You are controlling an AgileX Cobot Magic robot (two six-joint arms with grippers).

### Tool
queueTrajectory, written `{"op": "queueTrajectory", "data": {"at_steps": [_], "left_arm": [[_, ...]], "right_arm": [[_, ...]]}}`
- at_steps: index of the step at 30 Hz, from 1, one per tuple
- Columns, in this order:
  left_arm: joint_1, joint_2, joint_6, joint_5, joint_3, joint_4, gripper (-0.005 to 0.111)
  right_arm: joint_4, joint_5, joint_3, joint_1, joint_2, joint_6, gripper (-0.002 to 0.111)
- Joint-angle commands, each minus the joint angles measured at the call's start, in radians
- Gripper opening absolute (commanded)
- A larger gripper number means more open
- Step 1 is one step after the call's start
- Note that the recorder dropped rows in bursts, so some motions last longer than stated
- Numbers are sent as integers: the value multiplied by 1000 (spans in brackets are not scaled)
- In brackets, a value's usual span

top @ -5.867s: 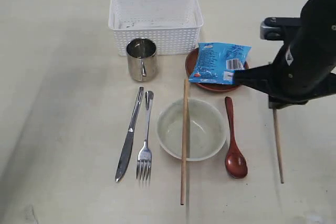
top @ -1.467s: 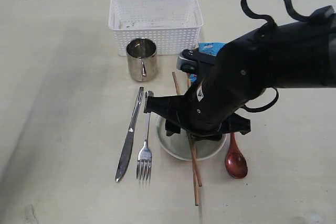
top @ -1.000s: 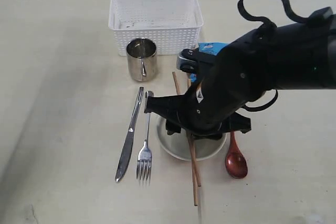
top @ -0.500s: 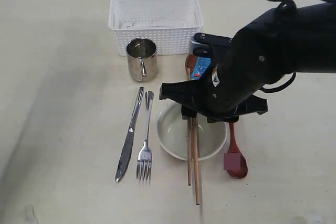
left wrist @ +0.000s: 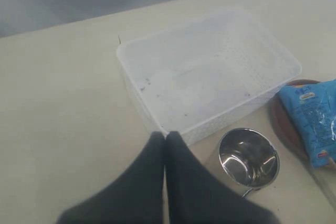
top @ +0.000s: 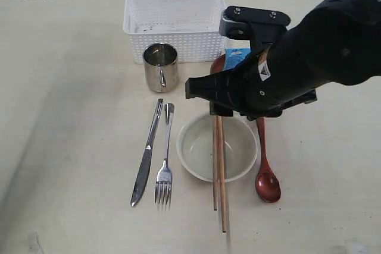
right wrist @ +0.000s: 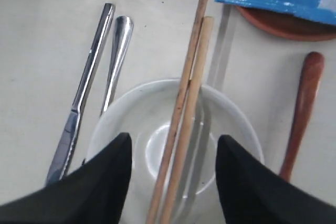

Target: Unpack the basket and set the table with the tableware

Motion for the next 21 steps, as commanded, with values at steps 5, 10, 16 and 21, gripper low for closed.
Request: {"op": "queueTrajectory", "data": {"at_steps": [5,10,16,21], "left_arm": [[-4,-10,5,1,11,7,0],[-4,-10,5,-1,11,7,0],[-4,-10,5,-4,11,7,0],[-4,-10,5,-4,11,7,0]], "right_arm": [[-163,180,-7,-6,-124,-47,48],[63,337,-7,-4,-155,-364,43],[442,505,-7,8,-157,-861,0],[490,599,-7,88,-155,-1104,-1]]}}
